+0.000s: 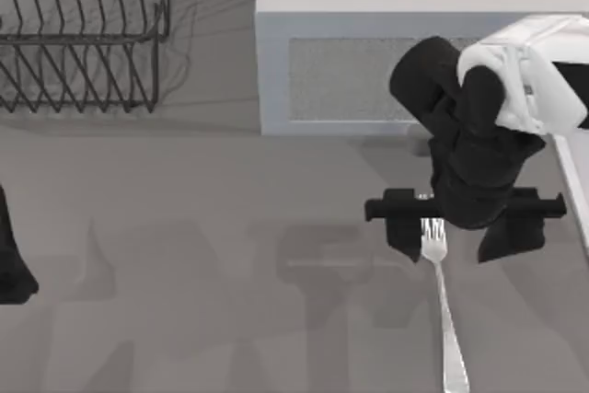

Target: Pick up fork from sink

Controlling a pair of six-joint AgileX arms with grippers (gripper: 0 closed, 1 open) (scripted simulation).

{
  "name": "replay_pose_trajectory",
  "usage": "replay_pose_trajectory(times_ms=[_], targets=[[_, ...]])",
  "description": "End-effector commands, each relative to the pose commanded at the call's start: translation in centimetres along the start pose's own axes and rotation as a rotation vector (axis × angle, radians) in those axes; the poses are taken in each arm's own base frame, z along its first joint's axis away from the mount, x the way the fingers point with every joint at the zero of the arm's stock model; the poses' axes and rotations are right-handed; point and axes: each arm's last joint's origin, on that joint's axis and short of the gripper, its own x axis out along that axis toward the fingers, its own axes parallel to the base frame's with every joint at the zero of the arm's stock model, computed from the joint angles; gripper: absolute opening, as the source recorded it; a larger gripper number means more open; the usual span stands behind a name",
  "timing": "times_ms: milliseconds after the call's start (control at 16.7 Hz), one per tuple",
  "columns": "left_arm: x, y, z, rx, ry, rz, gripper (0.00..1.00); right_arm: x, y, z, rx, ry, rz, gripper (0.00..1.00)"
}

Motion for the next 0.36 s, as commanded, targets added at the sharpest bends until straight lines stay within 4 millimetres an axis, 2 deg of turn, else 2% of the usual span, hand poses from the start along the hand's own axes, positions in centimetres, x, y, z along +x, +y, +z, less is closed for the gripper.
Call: replay_pose_trajectory(times_ms=[360], targets=[[0.00, 0.00, 0.00, 0.000, 0.000, 0.000, 1.00, 0.00, 0.00, 0.00, 0.000, 0.000, 0.000, 1.00]])
